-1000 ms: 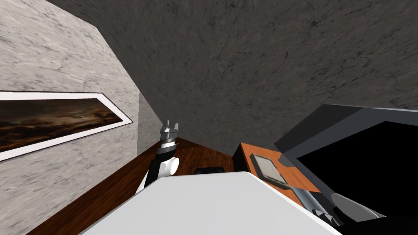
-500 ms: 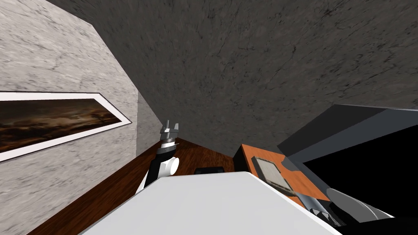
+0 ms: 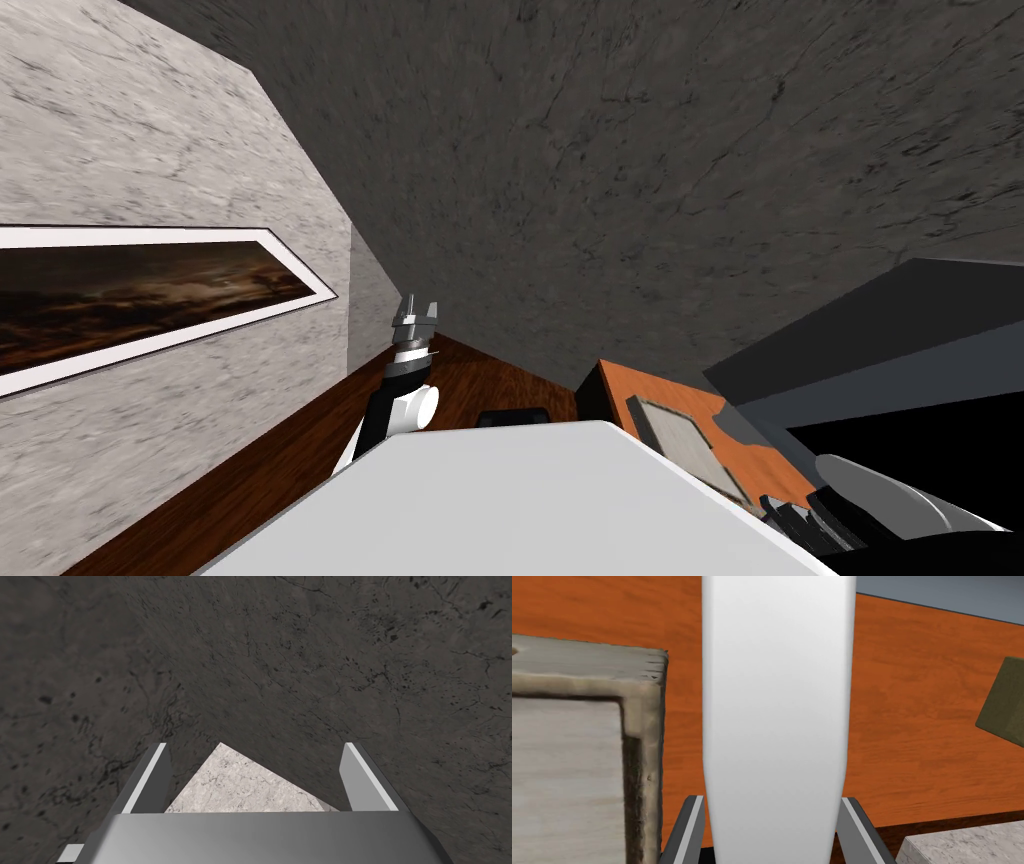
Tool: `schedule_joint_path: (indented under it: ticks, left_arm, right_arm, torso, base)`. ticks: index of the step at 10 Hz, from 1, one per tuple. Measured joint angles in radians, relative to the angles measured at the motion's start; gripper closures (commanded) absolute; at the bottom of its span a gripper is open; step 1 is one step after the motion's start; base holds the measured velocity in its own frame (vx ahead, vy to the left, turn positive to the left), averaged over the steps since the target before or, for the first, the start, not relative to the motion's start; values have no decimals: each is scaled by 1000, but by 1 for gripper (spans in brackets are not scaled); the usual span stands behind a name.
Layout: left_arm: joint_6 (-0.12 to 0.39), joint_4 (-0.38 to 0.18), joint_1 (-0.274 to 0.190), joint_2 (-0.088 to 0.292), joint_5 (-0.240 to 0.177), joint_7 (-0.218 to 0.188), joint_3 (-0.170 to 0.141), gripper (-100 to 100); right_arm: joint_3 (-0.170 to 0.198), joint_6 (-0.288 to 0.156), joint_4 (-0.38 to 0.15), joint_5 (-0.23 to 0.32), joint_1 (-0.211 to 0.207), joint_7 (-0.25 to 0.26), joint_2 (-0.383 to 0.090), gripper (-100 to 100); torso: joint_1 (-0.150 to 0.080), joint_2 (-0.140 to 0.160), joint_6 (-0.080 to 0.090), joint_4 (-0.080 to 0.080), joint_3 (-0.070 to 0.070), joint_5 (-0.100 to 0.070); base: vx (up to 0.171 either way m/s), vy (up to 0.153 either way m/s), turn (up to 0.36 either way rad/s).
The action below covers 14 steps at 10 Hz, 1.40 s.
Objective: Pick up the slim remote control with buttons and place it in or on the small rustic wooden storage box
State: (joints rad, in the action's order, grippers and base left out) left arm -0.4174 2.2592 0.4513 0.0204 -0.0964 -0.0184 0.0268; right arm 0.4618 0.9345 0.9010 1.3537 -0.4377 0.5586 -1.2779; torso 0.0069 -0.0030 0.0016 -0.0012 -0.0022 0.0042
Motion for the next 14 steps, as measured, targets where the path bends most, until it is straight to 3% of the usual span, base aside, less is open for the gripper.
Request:
schedule_joint_path:
  ticks: [7,11,12,14]
  left_arm:
    - [0,0,0,0,0,0,0,0]
    - [0,0,0,0,0,0,0,0]
    - [0,0,0,0,0,0,0,0]
    - [0,0,0,0,0,0,0,0]
  right_arm:
    - [-43,-78,-2,-145,-32,-19,-35,100]
    - [-59,-123,-9,-225,-38,-22,-31,100]
    - [-60,-126,-9,-227,-37,-23,-31,-100]
    - [-60,-126,-9,-227,-37,-23,-31,-100]
  torso:
    - [3,3,1,2,2,2]
    - [4,3,2,1,2,2]
    - [4,4,3,1,2,2]
    - [4,5,3,2,3,2]
  base:
    - [20,-5,87]
    - [22,0,67]
    - [0,0,0]
    - [0,0,0]
